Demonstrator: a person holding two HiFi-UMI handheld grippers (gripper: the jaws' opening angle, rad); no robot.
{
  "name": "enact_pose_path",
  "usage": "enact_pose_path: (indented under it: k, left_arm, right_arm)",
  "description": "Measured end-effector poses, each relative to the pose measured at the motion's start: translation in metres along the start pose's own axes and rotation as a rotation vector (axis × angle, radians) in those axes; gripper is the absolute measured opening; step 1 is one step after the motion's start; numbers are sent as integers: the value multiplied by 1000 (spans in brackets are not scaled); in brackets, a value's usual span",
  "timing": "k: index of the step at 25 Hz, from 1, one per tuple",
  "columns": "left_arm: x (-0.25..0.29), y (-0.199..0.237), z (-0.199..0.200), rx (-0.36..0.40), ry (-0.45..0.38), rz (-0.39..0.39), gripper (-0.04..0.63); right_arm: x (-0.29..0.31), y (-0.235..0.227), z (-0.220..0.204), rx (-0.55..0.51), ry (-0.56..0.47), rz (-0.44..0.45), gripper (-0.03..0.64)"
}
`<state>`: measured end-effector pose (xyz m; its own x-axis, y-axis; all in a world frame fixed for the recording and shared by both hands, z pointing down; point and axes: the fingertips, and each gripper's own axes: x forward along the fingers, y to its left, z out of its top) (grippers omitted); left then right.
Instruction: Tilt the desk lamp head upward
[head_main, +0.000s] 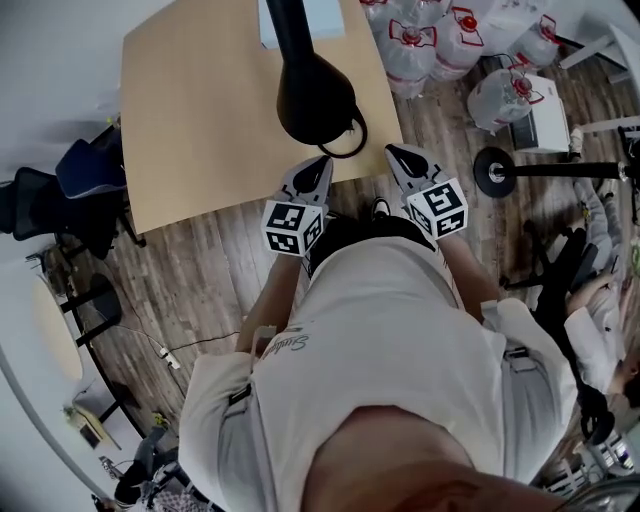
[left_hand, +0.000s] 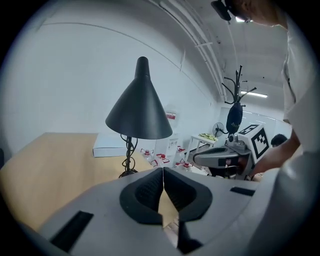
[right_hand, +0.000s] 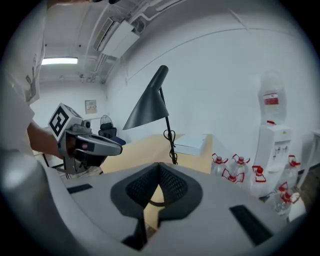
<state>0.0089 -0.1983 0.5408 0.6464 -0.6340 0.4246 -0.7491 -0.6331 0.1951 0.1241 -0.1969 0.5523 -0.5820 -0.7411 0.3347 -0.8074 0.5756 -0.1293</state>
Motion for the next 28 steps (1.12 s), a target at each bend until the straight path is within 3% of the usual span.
enact_pose_path:
  k: [3, 8, 20, 28]
  left_arm:
    - [2, 4, 1, -13, -21, 41, 15]
    - [18, 15, 2, -62, -57, 81, 15]
    - [18, 22, 5, -50, -77, 157, 15]
    - [20, 29, 13, -62, -86, 185, 15]
  right_arm:
    - [15, 0, -10, -115, 39, 28, -5]
    - [52, -8, -59, -299, 229, 73, -5]
    - [123, -17, -148, -252, 515, 195, -5]
    - [132, -21, -160, -309, 568, 236, -5]
